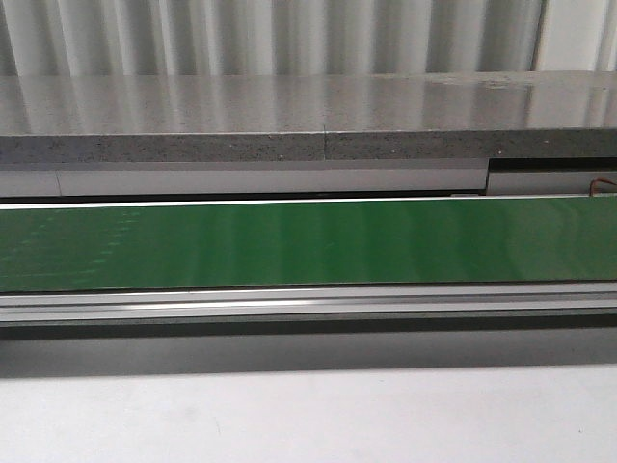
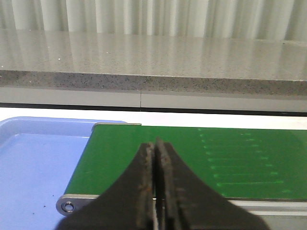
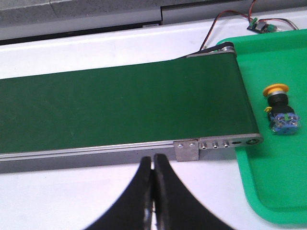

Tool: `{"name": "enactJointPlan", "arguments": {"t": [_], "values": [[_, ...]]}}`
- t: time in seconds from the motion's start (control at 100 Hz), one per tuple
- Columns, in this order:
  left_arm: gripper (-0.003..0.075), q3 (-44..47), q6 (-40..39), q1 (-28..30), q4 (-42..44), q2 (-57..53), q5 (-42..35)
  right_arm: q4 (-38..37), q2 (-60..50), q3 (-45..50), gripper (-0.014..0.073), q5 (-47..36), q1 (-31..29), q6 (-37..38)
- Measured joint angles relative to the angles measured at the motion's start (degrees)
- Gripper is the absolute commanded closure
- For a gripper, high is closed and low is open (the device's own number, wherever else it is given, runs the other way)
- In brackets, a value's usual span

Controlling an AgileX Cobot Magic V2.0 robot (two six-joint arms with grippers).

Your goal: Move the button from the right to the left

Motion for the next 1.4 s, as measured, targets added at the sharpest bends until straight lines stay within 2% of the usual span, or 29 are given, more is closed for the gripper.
{"name": "enactJointPlan", "arguments": {"t": [0.1,0.16,0.28,0.33,0.38,0.59,0.86,1.159,1.399], "values": [[0.0740,0.00,0.00,0.00,0.00,0.00,0.00,0.00,0.32,0.00,0.0555,0.10,0.00,0.00],[0.0740,0.00,0.00,0.00,0.00,0.00,0.00,0.00,0.32,0.00,0.0424,0.10,0.00,0.00],[0.0740,0.00,0.00,0.00,0.00,0.00,0.00,0.42,0.32,0.00,0.0105,0.10,0.00,0.00],[0.0740,0.00,0.00,0.00,0.00,0.00,0.00,0.64,0.32,0.00,0.0016,0.10,0.00,0.00],[0.0740,0.00,0.00,0.00,0.00,0.00,0.00,0.99,0.32,0.00,-0.0023,0.10,0.00,0.00],[0.0740,0.00,0.00,0.00,0.00,0.00,0.00,1.11,2.42,-1.41,-0.0020,1.18,-0.13,2.36],[0.0740,0.00,0.00,0.00,0.00,0.00,0.00,-7.11,18.51,-13.26,-0.0020,8.91,-3.94,3.44],[0.0740,0.00,0.00,0.00,0.00,0.00,0.00,-8.00,36.19,-22.34,-0.0020,8.26,-14.26,-1.29],[0.0740,0.00,0.00,0.00,0.00,0.00,0.00,-1.50,48.54,-24.97,-0.0020,1.72,-24.32,-9.13]]}}
